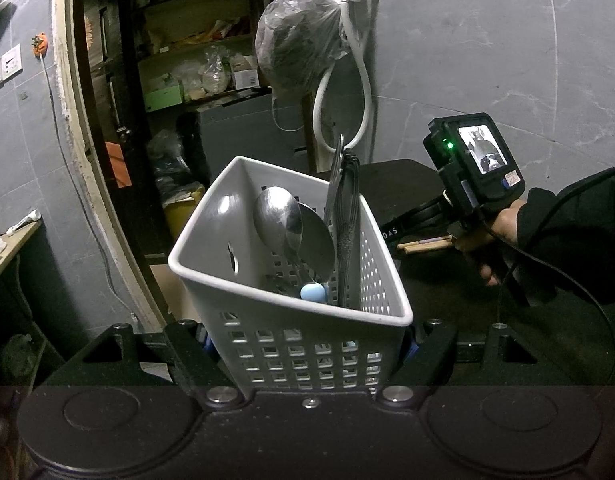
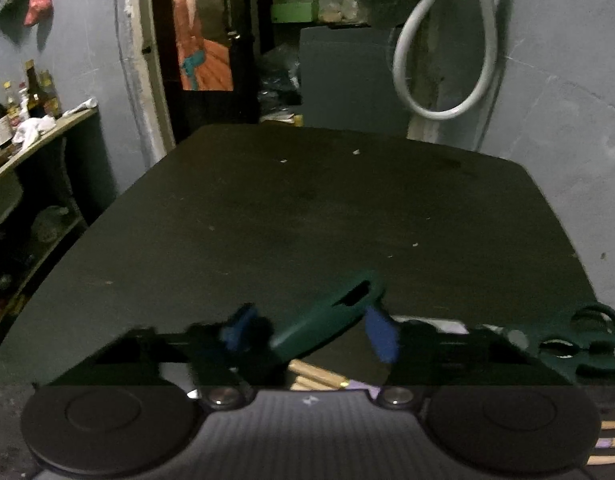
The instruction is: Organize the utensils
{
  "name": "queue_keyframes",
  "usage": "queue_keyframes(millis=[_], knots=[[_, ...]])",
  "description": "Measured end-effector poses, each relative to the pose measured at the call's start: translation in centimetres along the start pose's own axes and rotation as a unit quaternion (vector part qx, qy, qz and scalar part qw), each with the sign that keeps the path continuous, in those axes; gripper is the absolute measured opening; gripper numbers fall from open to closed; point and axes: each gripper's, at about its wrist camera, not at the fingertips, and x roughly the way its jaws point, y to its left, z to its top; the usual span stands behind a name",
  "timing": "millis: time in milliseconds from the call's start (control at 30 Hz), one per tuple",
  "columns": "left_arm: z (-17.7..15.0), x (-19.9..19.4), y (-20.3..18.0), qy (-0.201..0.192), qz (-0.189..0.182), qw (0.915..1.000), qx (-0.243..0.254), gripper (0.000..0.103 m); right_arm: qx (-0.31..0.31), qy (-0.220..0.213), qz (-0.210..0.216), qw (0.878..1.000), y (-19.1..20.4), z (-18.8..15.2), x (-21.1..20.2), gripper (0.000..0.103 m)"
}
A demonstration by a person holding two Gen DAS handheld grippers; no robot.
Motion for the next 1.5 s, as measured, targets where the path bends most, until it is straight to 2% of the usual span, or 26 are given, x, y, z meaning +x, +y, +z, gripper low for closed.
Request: queue_keyframes(millis=[400,600,733,1033,1100,1133,1200,1267,1367,1433,1467,1500], knots=[[-0.4,-0.1,0.3,-0.005,-0.001,1.0000,0.003,0.079,-0.051,0.005,0.050,0.997,2.9,-2.1,-2.9,0.025],[-0.8,-0.1,0.8,-0.009,-0.008,0.9999,0.007,0.079,-0.071,0.023,0.067,0.995,3.9,-4.3,-6.4,0.018],[-1.1,-0.2,0.8,-0.012,-0.012,0.9998,0.010,0.079,-0.076,0.033,0.071,0.994,4.6,-6.4,-8.9,0.018],[-1.5,-0.2,1.2,-0.021,-0.025,0.9993,0.018,0.078,-0.031,0.051,0.058,0.997,4.1,-10.1,-13.5,0.018],[-1.6,-0.3,1.3,-0.022,-0.027,0.9992,0.019,0.078,-0.029,0.055,0.052,0.997,4.0,-10.3,-13.8,0.028],[-1.6,-0.3,1.3,-0.022,-0.029,0.9992,0.019,0.078,-0.027,0.055,0.049,0.997,4.1,-10.2,-13.9,0.038],[-1.6,-0.3,1.3,-0.023,-0.031,0.9991,0.021,0.078,-0.028,0.053,0.041,0.997,4.1,-9.8,-13.6,0.048],[-1.6,-0.3,1.3,-0.024,-0.033,0.9990,0.021,0.078,-0.032,0.055,0.032,0.997,4.5,-9.5,-13.2,0.052],[-1.6,-0.3,1.5,-0.024,-0.035,0.9989,0.022,0.078,-0.028,0.057,0.016,0.998,5.3,-8.9,-12.2,0.052],[-1.6,-0.3,1.6,-0.024,-0.036,0.9988,0.023,0.078,-0.027,0.060,0.008,0.998,6.2,-8.3,-11.5,0.046],[-1.6,-0.3,1.6,-0.024,-0.036,0.9988,0.023,0.078,-0.028,0.060,0.006,0.998,6.4,-8.1,-11.3,0.032],[-1.6,-0.3,1.6,-0.024,-0.036,0.9988,0.023,0.078,-0.028,0.062,0.007,0.998,6.6,-8.0,-11.3,0.022]])
